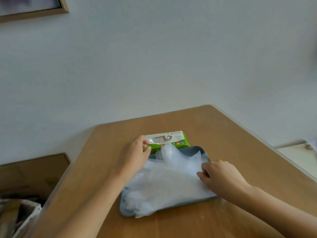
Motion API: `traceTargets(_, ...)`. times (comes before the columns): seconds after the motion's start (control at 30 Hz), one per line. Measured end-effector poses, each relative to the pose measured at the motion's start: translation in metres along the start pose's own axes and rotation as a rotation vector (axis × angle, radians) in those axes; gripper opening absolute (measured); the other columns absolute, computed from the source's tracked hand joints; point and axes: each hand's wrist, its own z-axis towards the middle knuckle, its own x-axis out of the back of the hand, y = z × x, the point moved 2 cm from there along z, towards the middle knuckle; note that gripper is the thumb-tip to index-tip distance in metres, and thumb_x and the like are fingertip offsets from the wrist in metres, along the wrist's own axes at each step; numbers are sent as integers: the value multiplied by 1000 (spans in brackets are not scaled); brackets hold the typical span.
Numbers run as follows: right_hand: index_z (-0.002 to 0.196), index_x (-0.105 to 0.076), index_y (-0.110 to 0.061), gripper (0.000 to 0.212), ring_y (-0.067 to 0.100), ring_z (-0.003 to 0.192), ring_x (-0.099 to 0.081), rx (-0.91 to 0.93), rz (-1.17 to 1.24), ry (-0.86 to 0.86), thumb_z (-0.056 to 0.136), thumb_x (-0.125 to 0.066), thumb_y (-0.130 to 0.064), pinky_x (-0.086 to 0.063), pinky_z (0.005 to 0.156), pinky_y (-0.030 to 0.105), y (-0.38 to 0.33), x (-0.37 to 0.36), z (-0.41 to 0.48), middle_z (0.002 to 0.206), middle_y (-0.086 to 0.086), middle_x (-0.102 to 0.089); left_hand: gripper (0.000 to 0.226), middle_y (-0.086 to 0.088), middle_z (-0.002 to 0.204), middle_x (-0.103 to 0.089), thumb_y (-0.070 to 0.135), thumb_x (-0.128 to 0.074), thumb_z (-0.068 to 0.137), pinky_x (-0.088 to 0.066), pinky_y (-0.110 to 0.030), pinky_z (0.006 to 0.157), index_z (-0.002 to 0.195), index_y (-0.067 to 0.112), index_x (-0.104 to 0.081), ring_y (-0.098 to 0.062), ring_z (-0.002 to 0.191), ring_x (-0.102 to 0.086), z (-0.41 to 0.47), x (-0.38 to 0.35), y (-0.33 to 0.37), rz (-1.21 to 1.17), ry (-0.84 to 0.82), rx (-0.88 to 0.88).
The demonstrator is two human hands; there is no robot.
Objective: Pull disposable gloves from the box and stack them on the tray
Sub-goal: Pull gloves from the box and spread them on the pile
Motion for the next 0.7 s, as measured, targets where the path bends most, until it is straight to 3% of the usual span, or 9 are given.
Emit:
traceTargets(0.1, 62, -32, -16, 42, 15, 52, -33, 18, 5, 7, 97, -38, -37, -21, 46, 26, 1, -2, 2, 60, 0, -37, 27, 1, 120, -63, 19, -54, 94, -37, -19, 90, 120, 16, -59, -14, 112, -57, -23, -10, 38, -96, -97, -219)
traceTargets(0.23, 62, -33, -19, 43, 18, 62, -41, 18, 6, -9, 96, -41, -44, -25, 49, 25, 0, -2, 1, 61, -2, -38, 69, -8, 158, -21, 38, -49, 97, -10, -27, 116, 151, 9, -17, -21, 147, -14, -48, -41, 52, 121, -497, -283)
traceTargets(0.33, 71, -32, -26, 39, 13, 66, -39, 21, 28, 94, 93, -46, -55, -26, 53, 26, -2, 11, -4, 68, -10, -38, 73, -6, 162, -1, 46, -36, 100, 5, -30, 117, 154, 9, -3, -18, 149, 4, -53, -59, 46, 213, -647, -284)
traceTargets(0.43, 91, -45, -23, 21, 13, 90, -47, 212, 187, 287, 91, -58, -40, -27, 73, 19, -4, 12, -5, 90, -12, -46, 71, -5, 162, 5, 47, -31, 101, 7, -32, 117, 154, 10, 0, -16, 148, 7, -50, -66, 43, 260, -673, -304)
traceTargets(0.47, 102, -51, -22, 17, 14, 104, -50, 298, 224, 263, 92, -58, -34, -29, 83, 17, -7, 8, -4, 105, -10, -52, 71, -4, 162, 5, 48, -30, 101, 7, -34, 117, 154, 11, 1, -15, 148, 7, -50, -67, 42, 265, -668, -314)
traceTargets(0.53, 132, -46, -22, 38, 11, 136, -34, 405, 216, 67, 98, -44, -39, -16, 109, 17, -13, -8, 1, 141, -9, -43, 70, -1, 162, 6, 51, -25, 101, 7, -38, 118, 154, 14, 1, -13, 148, 8, -53, -69, 38, 244, -656, -319)
traceTargets(0.63, 150, -22, -25, 88, 5, 146, -9, 364, 45, -191, 77, -6, -73, 6, 116, 28, -8, -19, 6, 158, -9, -18, 68, 8, 160, 13, 57, -21, 98, 10, -42, 119, 153, 25, 5, -9, 146, 15, -59, -68, 24, 248, -649, -291)
traceTargets(0.7, 152, -14, -27, 84, 5, 146, -6, 335, -27, -256, 83, -19, -73, 10, 116, 32, 0, -14, 9, 160, -7, -12, 73, 11, 159, 18, 61, -23, 96, 12, -40, 118, 153, 28, 9, -7, 145, 19, -62, -61, 12, 244, -653, -277)
